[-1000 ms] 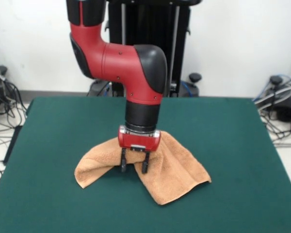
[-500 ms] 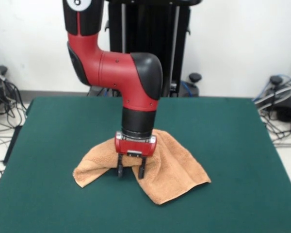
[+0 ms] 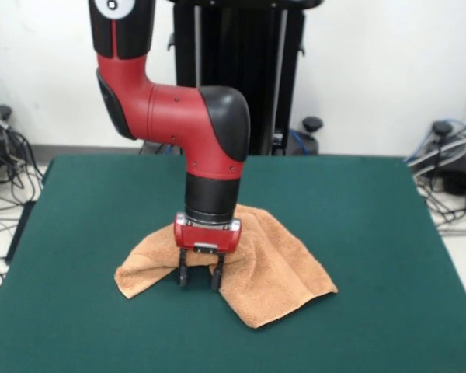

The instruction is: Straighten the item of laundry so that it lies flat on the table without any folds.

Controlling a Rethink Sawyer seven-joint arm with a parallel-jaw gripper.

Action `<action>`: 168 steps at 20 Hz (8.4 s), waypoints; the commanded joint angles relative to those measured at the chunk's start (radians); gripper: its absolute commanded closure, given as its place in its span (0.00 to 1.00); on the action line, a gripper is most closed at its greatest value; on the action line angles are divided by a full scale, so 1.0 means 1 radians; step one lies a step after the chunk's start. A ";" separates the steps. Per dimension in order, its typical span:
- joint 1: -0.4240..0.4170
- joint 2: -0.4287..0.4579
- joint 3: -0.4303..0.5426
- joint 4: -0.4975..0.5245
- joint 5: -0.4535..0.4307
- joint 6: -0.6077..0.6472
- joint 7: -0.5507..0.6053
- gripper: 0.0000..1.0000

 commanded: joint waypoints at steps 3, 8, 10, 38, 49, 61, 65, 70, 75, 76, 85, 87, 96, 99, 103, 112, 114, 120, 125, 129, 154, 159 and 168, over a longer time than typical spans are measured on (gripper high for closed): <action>-0.009 0.034 0.051 -0.060 -0.033 0.045 0.112 0.00; -0.023 0.032 0.057 -0.071 -0.045 0.065 0.099 0.00; -0.029 0.031 0.061 -0.070 -0.049 0.067 0.098 0.00; -0.125 -0.028 0.156 -0.040 -0.129 0.241 0.062 0.00; -0.118 -0.058 0.135 -0.066 -0.139 0.284 0.024 0.00; -0.195 -0.050 0.200 -0.080 -0.187 0.342 -0.014 0.00; -0.243 -0.039 0.226 -0.090 -0.218 0.361 -0.035 0.00; -0.258 -0.011 0.232 -0.114 -0.248 0.346 -0.025 0.00; -0.212 0.020 0.170 -0.125 -0.255 0.269 0.036 0.00; -0.208 0.018 0.165 -0.124 -0.258 0.268 0.040 0.00; -0.179 0.028 0.125 -0.141 -0.266 0.250 0.055 0.00; -0.179 0.031 0.120 -0.139 -0.268 0.246 0.056 0.00; -0.188 0.033 0.137 -0.159 -0.279 0.273 0.033 0.00; -0.187 0.031 0.139 -0.160 -0.281 0.278 0.033 0.00; -0.188 0.033 0.137 -0.157 -0.286 0.269 0.039 0.00; -0.129 0.039 0.066 -0.180 -0.257 0.228 0.088 0.00; -0.130 0.029 0.070 -0.174 -0.269 0.159 0.099 0.00; -0.143 0.007 0.097 -0.155 -0.286 0.051 0.111 0.00; -0.217 0.003 0.178 -0.166 -0.339 0.069 0.097 0.00; -0.222 0.004 0.174 -0.167 -0.330 0.097 0.095 0.00; -0.185 0.047 0.107 -0.188 -0.254 0.297 0.080 0.00; -0.179 0.041 0.098 -0.172 -0.252 0.326 0.075 0.00; -0.184 0.068 0.108 -0.200 -0.237 0.450 0.028 0.00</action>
